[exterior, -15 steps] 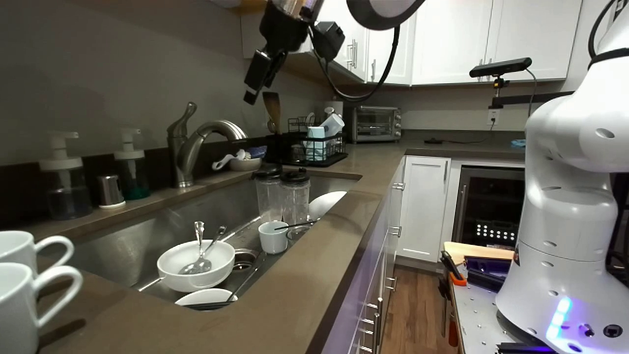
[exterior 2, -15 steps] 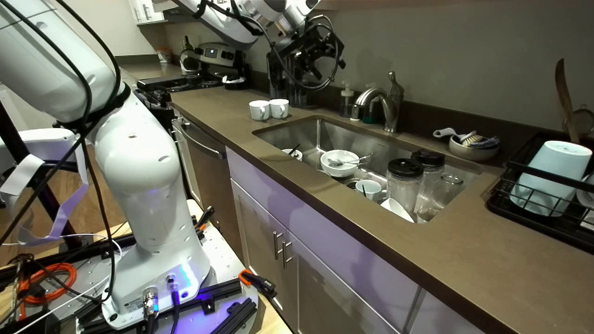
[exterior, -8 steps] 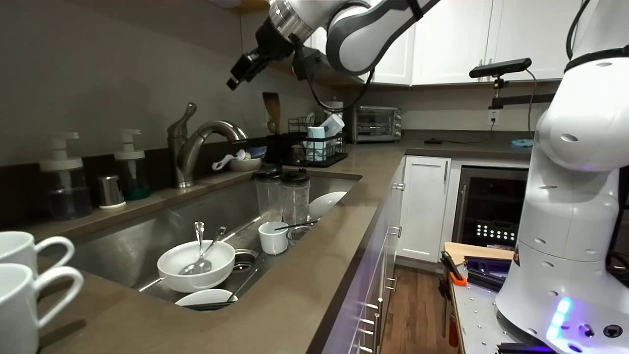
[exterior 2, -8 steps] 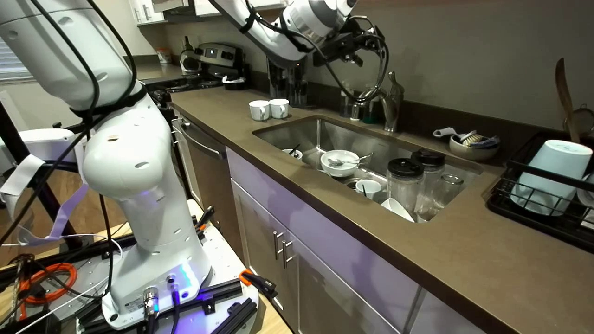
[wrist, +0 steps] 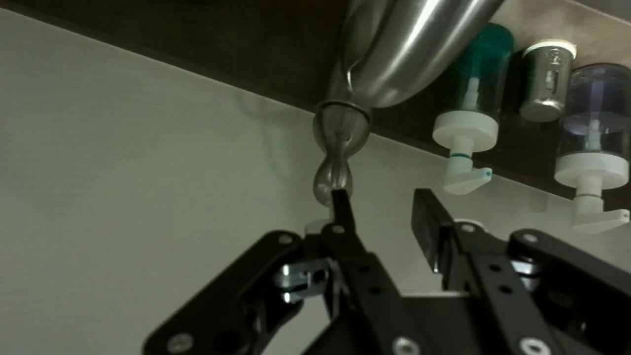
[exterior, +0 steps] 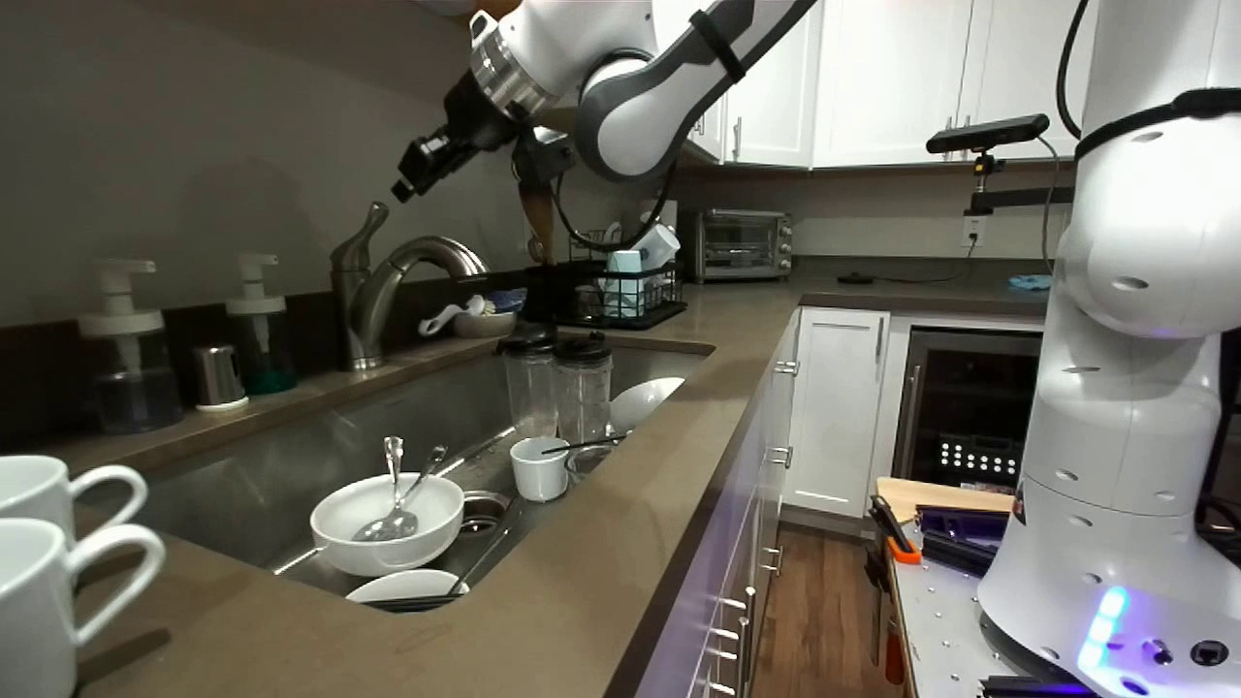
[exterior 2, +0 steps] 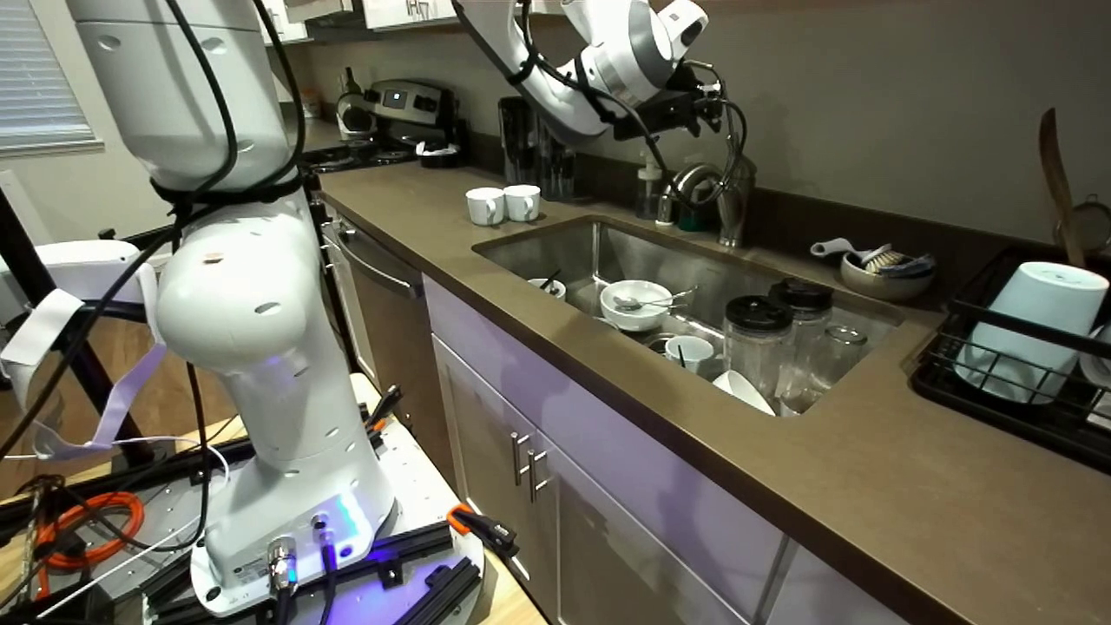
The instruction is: Open the tap
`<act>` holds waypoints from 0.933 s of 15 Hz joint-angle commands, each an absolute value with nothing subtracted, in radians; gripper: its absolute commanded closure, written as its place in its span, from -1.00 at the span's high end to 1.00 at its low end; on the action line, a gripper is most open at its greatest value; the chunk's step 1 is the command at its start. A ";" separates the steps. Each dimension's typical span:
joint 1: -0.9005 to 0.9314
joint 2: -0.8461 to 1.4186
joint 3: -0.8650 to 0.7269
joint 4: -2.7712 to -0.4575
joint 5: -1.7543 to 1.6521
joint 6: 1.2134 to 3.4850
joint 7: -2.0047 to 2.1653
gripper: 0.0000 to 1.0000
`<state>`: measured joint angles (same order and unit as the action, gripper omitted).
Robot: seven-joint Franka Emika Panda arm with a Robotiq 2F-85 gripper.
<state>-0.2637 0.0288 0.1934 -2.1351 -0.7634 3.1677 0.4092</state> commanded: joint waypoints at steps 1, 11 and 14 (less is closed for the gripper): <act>-0.245 0.050 0.203 -2.098 -0.775 3.101 0.420 -0.69; -0.235 0.086 0.198 -2.054 -0.801 3.026 0.436 -0.88; -0.235 0.105 0.194 -2.037 -0.802 3.027 0.429 -0.87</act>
